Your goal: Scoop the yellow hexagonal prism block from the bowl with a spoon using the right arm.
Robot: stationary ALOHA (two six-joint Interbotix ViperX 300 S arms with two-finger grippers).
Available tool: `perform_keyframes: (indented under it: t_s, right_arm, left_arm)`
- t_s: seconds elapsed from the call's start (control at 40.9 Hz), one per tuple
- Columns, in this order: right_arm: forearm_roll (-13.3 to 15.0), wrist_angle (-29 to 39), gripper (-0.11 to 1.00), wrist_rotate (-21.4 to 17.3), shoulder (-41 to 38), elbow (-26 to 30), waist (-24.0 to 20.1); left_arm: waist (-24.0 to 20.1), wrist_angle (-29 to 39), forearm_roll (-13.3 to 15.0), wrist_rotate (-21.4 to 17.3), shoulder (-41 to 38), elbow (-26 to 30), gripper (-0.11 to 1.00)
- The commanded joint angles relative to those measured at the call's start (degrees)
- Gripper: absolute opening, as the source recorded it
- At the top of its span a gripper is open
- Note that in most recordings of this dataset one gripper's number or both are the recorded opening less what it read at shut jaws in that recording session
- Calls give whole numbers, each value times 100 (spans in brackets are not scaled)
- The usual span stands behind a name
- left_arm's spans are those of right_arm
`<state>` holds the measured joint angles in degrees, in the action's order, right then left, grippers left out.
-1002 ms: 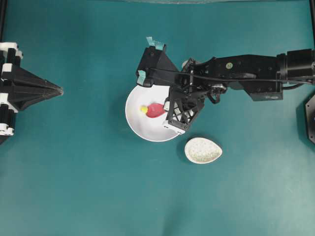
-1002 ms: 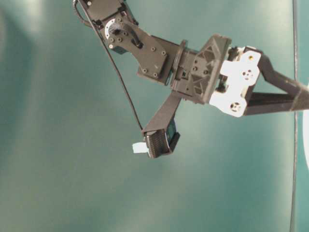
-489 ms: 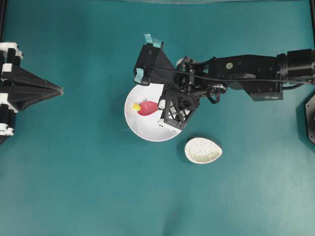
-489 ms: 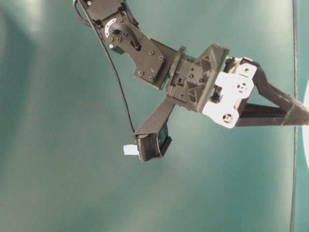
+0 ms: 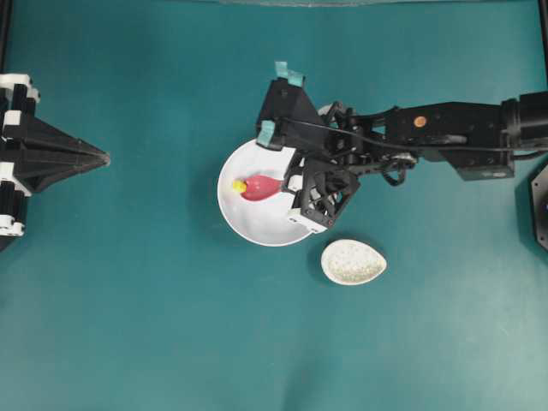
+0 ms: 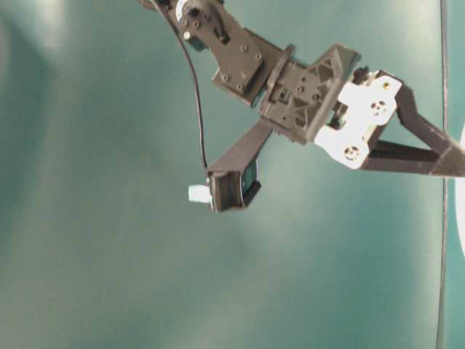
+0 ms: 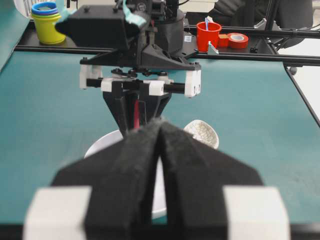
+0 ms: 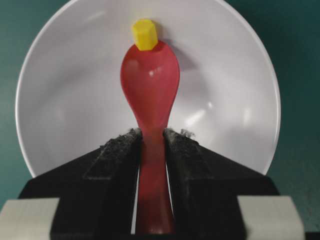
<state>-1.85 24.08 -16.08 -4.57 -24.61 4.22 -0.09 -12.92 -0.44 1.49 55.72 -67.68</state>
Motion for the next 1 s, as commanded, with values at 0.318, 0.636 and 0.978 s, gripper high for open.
perform_keyframes:
  t_s: [0.318, 0.636, 0.978]
  right_arm:
    - [18, -896, 23, 9, 431, -404, -53]
    - [18, -1178, 23, 18, 439, -501, -53]
    - [26, -1477, 23, 35, 439, -571, -53]
  left_arm:
    - [-9, -35, -18, 9, -26, 158, -1]
    - [-9, -35, -18, 9, -26, 158, -1]
    - [-9, -35, -18, 9, -18, 158, -1]
